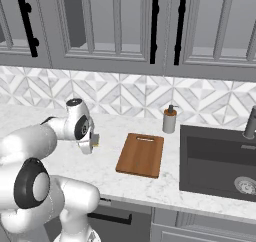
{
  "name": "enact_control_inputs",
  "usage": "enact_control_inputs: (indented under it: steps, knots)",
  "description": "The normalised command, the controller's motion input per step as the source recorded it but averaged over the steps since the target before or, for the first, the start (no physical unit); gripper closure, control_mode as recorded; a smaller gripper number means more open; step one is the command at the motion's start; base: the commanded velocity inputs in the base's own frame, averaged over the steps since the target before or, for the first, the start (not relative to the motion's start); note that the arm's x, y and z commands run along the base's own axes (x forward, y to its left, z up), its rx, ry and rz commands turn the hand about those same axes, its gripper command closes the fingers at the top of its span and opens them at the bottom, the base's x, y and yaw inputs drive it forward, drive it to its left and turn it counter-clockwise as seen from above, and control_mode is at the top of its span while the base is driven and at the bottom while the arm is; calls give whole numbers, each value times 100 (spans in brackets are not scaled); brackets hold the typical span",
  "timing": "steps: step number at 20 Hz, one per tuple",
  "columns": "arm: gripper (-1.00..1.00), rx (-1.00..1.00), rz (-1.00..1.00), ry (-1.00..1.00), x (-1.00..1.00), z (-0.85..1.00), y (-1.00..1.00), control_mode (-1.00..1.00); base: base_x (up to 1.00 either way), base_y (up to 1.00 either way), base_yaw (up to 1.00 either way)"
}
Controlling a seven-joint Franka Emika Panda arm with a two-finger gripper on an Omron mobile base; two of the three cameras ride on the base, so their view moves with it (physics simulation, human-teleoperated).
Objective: Pick up the sponge from the counter and clean the cutting board by briefly scrubbing or pressing down on the cutting board. Once finished, release the sponge.
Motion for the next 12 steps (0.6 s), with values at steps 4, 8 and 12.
enact_control_inputs:
  steps: [4,8,12]
  knots:
    - [100,0,0,8,12,-67,2,-100,0,0,0]
    - [100,0,0,6,8,-66,0,-100,0,0,0]
    - [-100,0,0,4,12,-59,3,-100,0,0,0]
